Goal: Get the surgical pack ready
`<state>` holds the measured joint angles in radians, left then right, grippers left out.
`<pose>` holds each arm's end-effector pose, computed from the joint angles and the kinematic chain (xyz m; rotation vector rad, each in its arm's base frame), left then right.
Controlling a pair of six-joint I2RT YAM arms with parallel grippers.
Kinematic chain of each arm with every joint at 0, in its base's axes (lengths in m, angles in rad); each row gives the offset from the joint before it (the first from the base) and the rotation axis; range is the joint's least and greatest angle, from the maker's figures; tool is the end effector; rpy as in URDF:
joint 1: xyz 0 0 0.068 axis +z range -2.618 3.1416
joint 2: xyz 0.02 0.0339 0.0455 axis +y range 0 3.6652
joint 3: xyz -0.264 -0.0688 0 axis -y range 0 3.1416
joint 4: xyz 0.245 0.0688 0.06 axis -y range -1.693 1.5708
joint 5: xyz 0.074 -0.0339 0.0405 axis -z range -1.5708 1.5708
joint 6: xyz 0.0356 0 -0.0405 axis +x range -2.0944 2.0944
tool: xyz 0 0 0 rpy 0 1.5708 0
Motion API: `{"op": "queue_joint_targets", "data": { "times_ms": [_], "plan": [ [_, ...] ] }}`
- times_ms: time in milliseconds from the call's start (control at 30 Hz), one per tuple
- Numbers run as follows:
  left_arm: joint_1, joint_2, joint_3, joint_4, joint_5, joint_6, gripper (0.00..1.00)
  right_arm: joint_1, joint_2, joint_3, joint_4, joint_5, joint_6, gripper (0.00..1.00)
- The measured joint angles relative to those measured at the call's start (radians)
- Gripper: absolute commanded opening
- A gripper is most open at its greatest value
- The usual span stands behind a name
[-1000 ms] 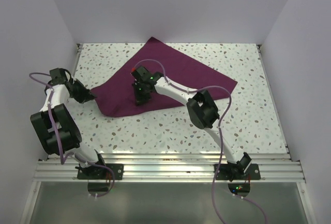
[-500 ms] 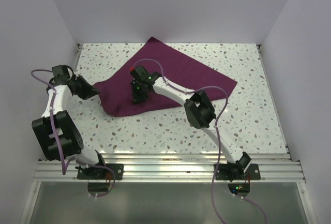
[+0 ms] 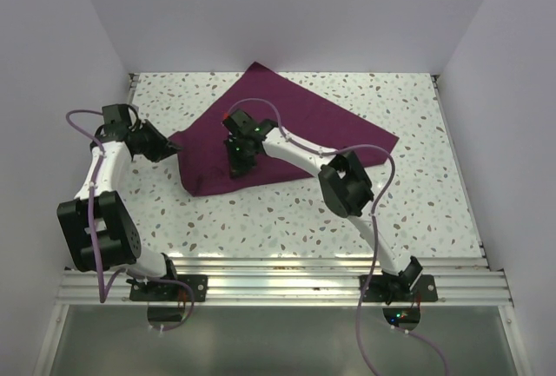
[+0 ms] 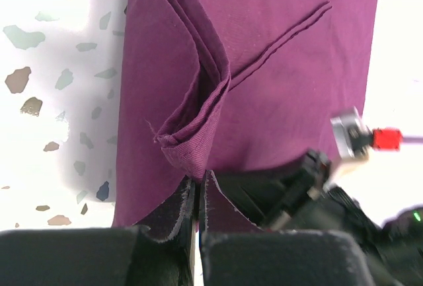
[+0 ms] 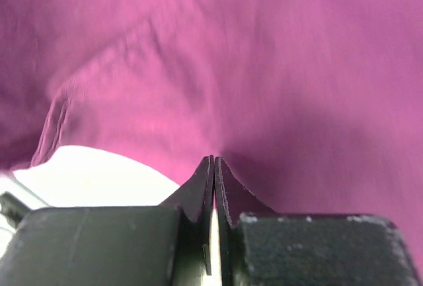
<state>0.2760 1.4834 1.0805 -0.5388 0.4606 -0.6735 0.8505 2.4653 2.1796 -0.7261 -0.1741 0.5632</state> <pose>0.3008 0.0688 0.2500 -0.9800 2.3269 -0.7404 0.3487 0.4067 0.1748 -0.4608 2.7057 0.6935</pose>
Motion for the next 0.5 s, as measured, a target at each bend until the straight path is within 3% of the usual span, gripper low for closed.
{"op": "queue_joint_targets", "data": {
  "times_ms": [133, 500],
  "plan": [
    [-0.002, 0.0, 0.0, 0.0, -0.004, -0.006, 0.02, 0.0, -0.066, -0.075, 0.01, -0.003, 0.0, 0.0],
    [-0.056, -0.006, 0.024, -0.002, -0.003, -0.044, 0.02, 0.036, -0.016, -0.082, 0.045, -0.047, 0.001, 0.0]
  ]
}}
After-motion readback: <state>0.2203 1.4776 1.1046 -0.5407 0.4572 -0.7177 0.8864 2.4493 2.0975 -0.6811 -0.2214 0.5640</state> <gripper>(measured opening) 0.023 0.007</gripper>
